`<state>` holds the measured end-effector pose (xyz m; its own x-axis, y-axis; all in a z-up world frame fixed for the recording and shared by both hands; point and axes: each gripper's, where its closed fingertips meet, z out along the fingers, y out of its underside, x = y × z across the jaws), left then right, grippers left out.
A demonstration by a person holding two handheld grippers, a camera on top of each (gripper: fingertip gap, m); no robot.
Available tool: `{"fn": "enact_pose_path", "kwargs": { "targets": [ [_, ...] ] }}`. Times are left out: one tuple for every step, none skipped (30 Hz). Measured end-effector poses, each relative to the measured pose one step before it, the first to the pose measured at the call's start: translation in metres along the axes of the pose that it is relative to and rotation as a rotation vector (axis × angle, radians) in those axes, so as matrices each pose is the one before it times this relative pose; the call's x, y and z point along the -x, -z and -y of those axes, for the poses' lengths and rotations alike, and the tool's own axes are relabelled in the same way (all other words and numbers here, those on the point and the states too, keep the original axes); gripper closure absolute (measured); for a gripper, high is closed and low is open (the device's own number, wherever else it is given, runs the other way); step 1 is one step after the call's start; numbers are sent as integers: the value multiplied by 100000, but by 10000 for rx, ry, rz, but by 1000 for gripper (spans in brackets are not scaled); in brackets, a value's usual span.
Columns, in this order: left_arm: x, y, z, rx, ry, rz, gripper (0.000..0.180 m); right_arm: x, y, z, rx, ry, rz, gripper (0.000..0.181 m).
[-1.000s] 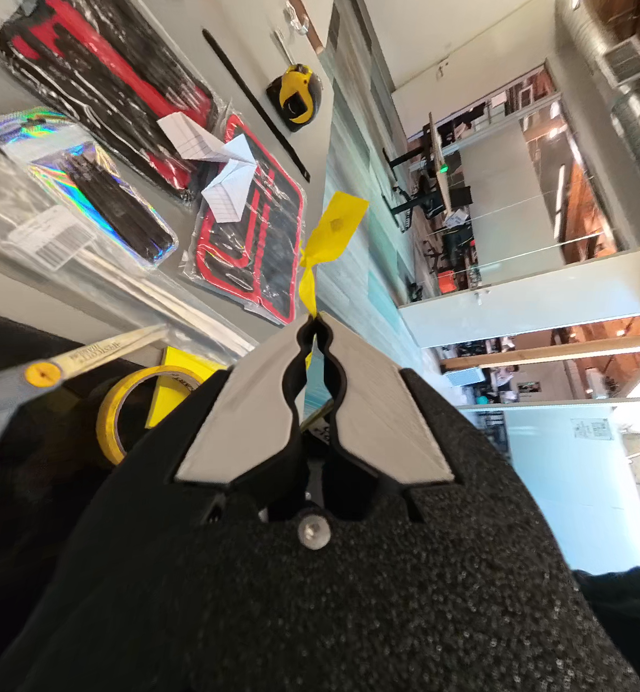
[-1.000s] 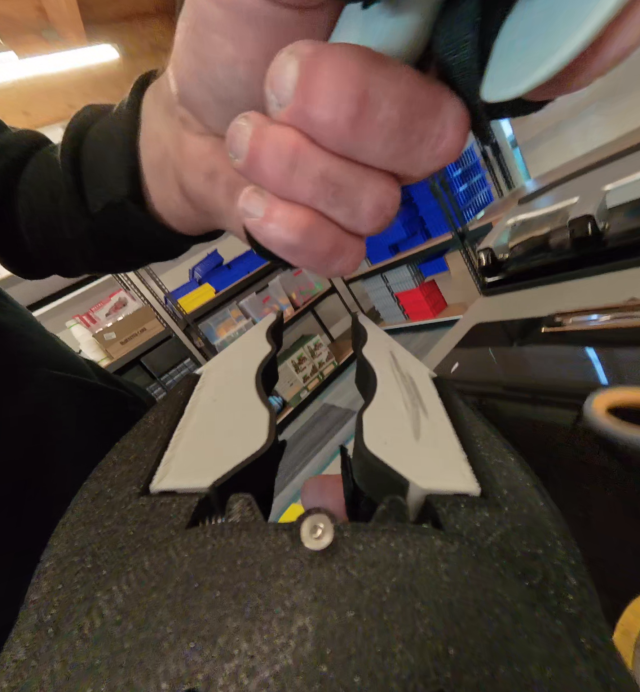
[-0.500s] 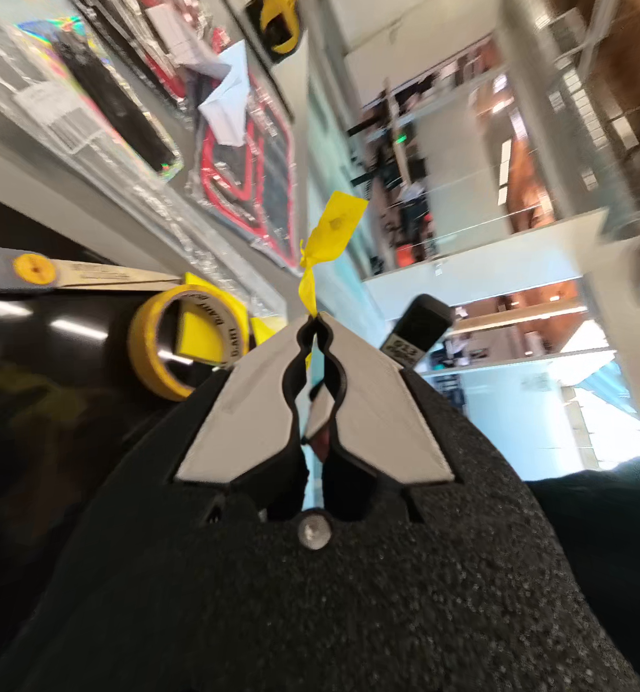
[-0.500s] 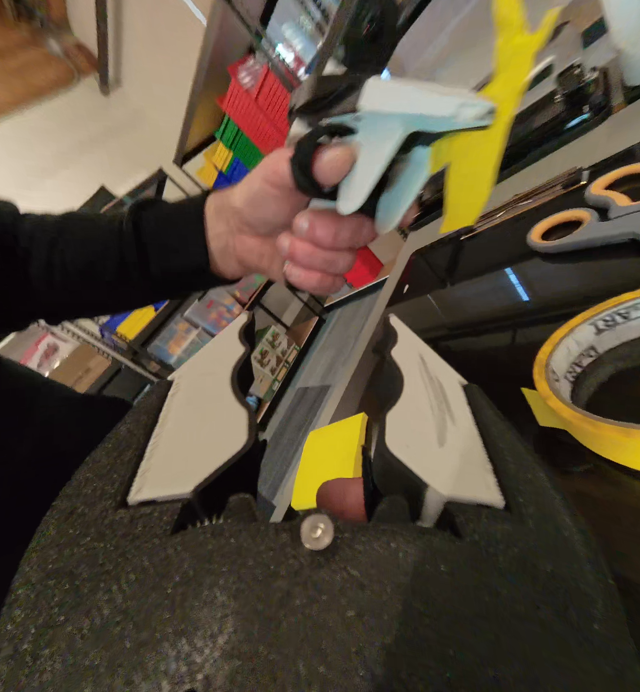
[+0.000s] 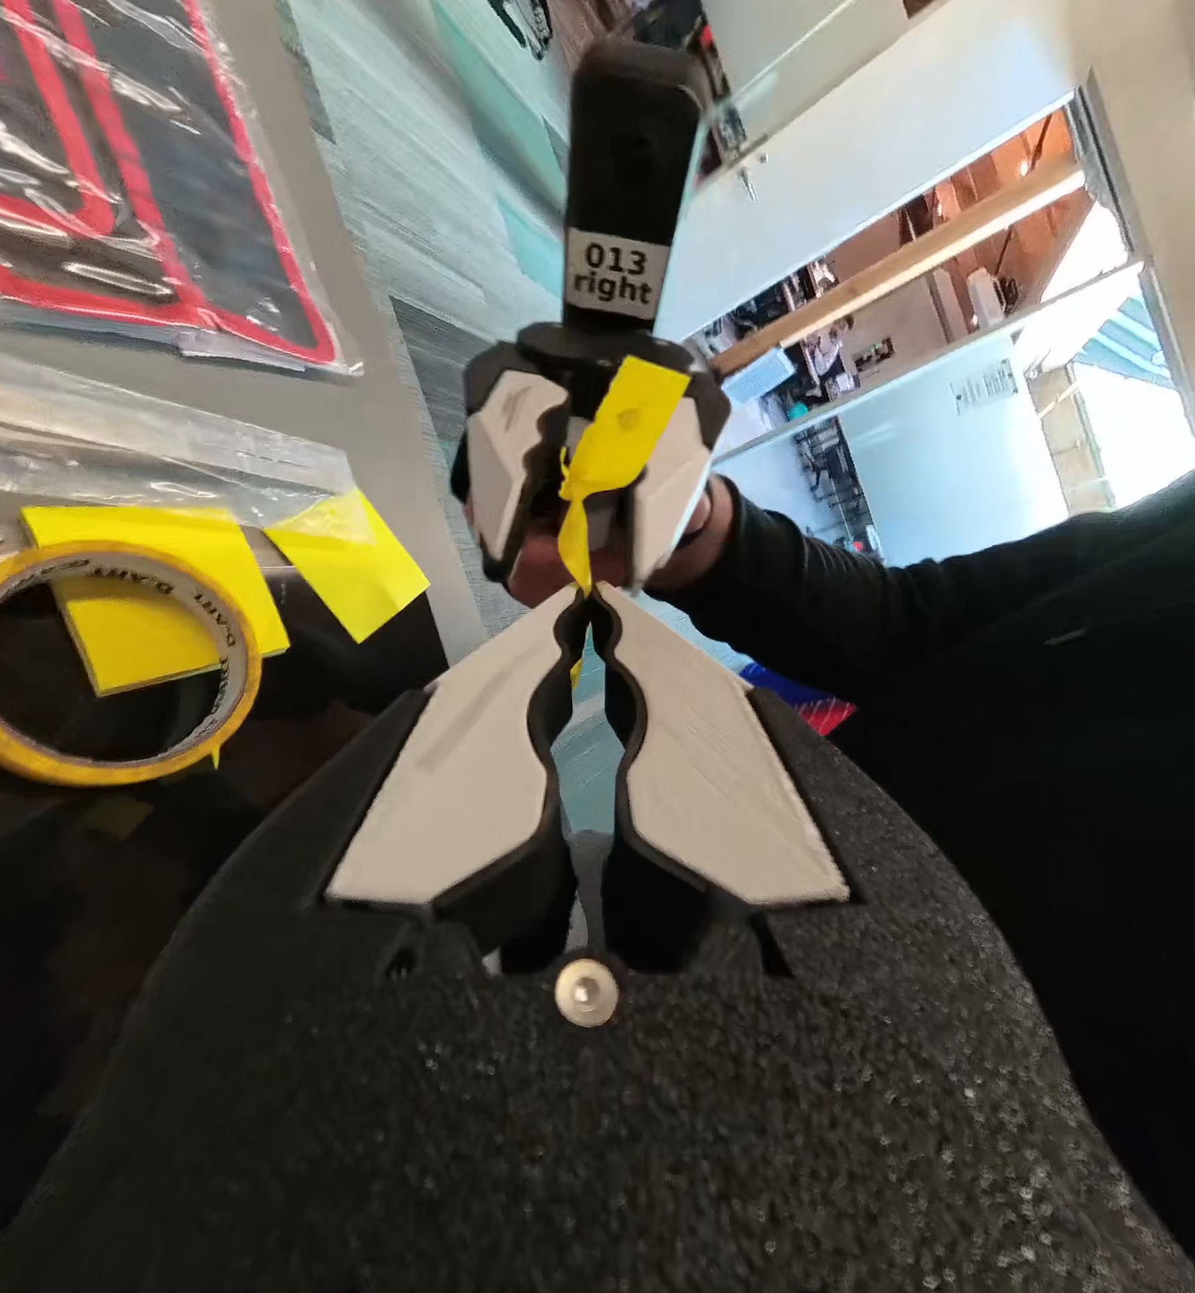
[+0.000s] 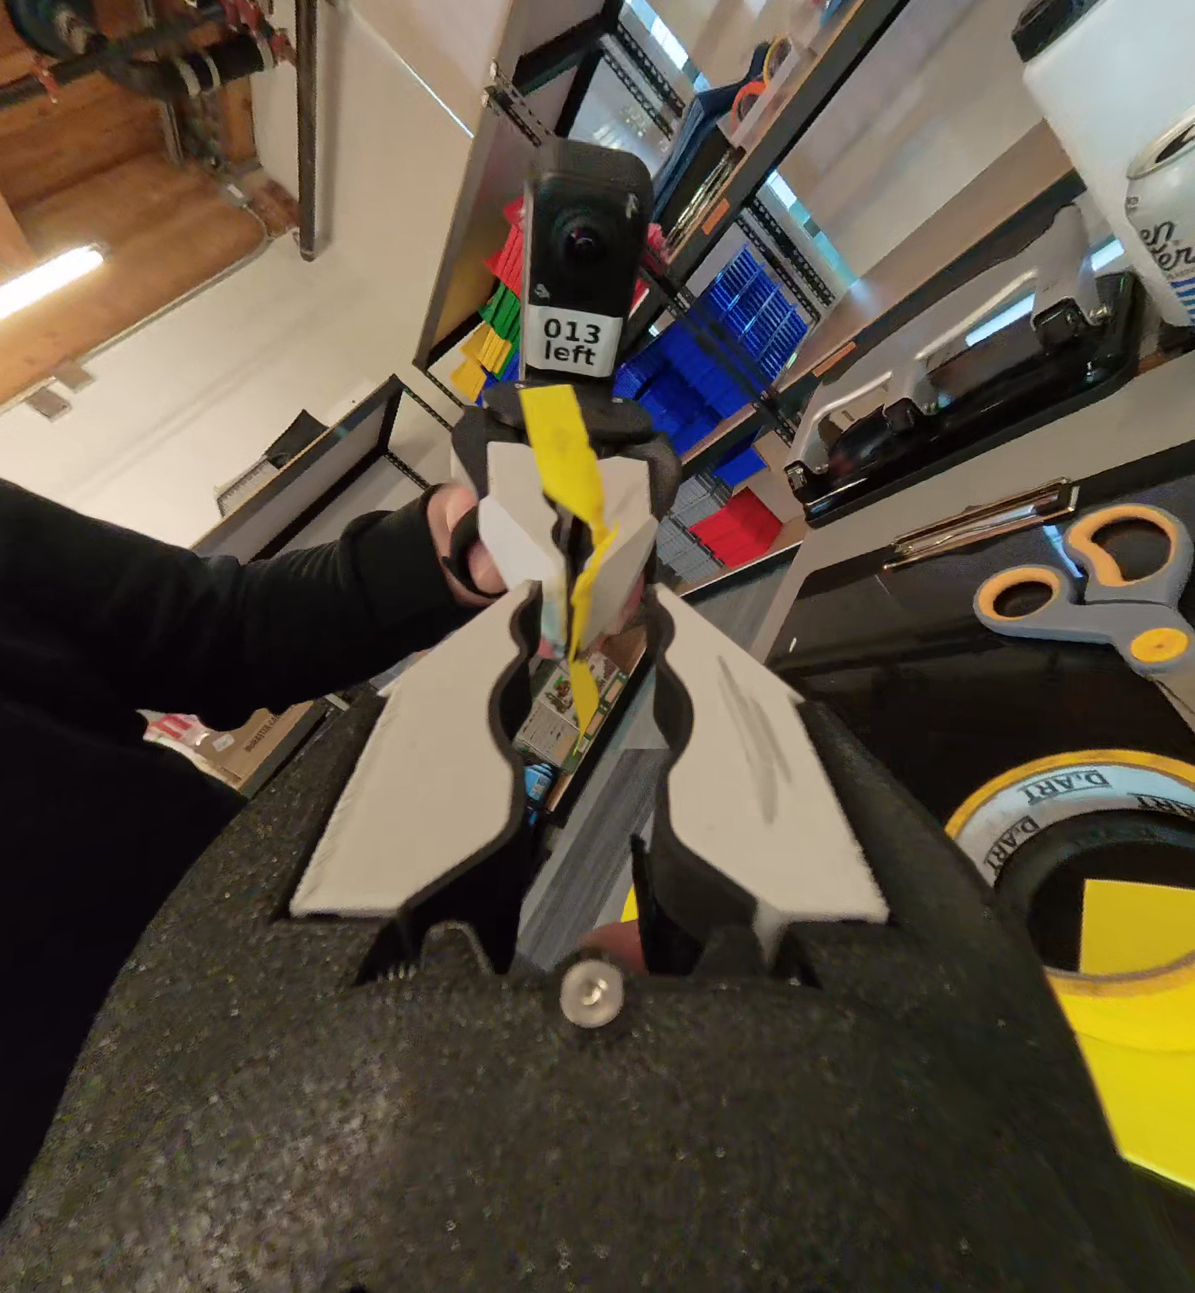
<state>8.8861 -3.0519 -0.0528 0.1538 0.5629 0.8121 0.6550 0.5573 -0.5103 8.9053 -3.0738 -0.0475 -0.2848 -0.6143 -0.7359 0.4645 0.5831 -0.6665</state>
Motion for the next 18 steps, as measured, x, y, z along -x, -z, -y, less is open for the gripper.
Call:
{"fn": "enact_pose_path", "kwargs": {
  "targets": [
    [-364,-277,-112,345,-188,-38,180,269,-131,506,-176,-159,222,160],
    [-106,-230,-2,229,-294,128,180,751,-54,528,-214,-116,510,181],
    [-89,-132,403,-26,-146,112,180,260,70,386,-70,92,78,181],
    [-404,-36,423,-68,-18,-114,176,3,190,395,-34,203,-171,181],
    [-511,37,357,-38,-129,-122,166,170,164,333,23,121,-54,181],
    [-86,60,544,-140,-190,160,161,11,134,391,-75,121,-206,181],
    [-32,45,582,-234,-122,222,155,137,190,486,-146,64,-84,181],
    [-272,241,764,-432,-27,-49,148,299,276,566,-211,64,37,181],
    [36,275,1054,-637,21,97,137,-25,380,677,-298,153,-221,181],
    [502,333,820,-462,64,441,120,89,399,591,-212,77,-97,181],
    [-328,223,122,-53,-125,-88,128,192,330,620,-251,-37,20,181],
    [-379,124,242,-231,-31,-114,132,235,160,518,-239,-39,13,181],
    [-369,-46,244,-310,60,-97,130,417,-31,249,-74,37,125,181],
    [-310,-161,-94,-86,-64,-40,128,426,-23,220,-76,14,145,181],
    [-229,-75,63,-114,-168,51,124,178,37,214,-77,4,-21,181],
    [-62,44,518,-336,-81,107,124,348,105,319,-153,31,98,181],
    [115,105,616,-347,187,100,109,821,85,386,-149,31,375,181],
    [223,162,333,-143,164,55,101,296,154,442,-109,101,-65,181]
  ]
}}
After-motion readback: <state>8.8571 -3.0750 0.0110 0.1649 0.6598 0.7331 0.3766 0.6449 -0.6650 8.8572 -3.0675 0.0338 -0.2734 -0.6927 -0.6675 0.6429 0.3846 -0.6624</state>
